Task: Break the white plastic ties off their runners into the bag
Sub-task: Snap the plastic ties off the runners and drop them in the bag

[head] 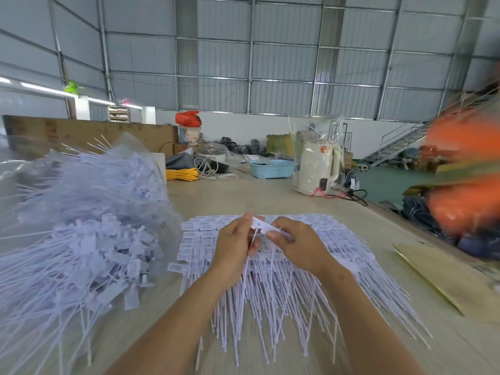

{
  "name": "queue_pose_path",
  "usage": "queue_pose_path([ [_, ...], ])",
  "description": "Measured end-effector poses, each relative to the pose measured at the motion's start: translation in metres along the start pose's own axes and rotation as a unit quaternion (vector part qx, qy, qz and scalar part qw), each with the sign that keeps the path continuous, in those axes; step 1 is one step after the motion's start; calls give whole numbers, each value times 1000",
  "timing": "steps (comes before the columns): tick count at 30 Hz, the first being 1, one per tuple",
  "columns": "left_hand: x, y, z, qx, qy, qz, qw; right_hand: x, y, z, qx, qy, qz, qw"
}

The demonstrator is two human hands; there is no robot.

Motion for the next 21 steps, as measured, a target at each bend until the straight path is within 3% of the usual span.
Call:
queue_pose_path([
  [6,-2,-2,7,-150,12,-8,989,-2,-8,-3,64,-8,25,998],
  [13,-9,9,18,-126,-30,42,991,-2,-16,-2,80,-2,50,996],
  [16,-8,11,35,-131,-55,86,986,5,2,15,149,32,-10,988],
  [18,-9,11,53,-72,-22,96,993,14,17,34,77,93,-57,991],
  [21,-7,3,59,-7,-4,68,998,15,15,41,-34,154,-25,987],
])
Point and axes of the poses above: each hand's wrist, its own x-axis away from the middle knuckle, its own z-axis out of the back of the hand, y = z × x, the point moved 2 cm from there along -x, towards the middle knuckle, and after that the axes turned 13 degrees about -y, right-handed, at the moved point
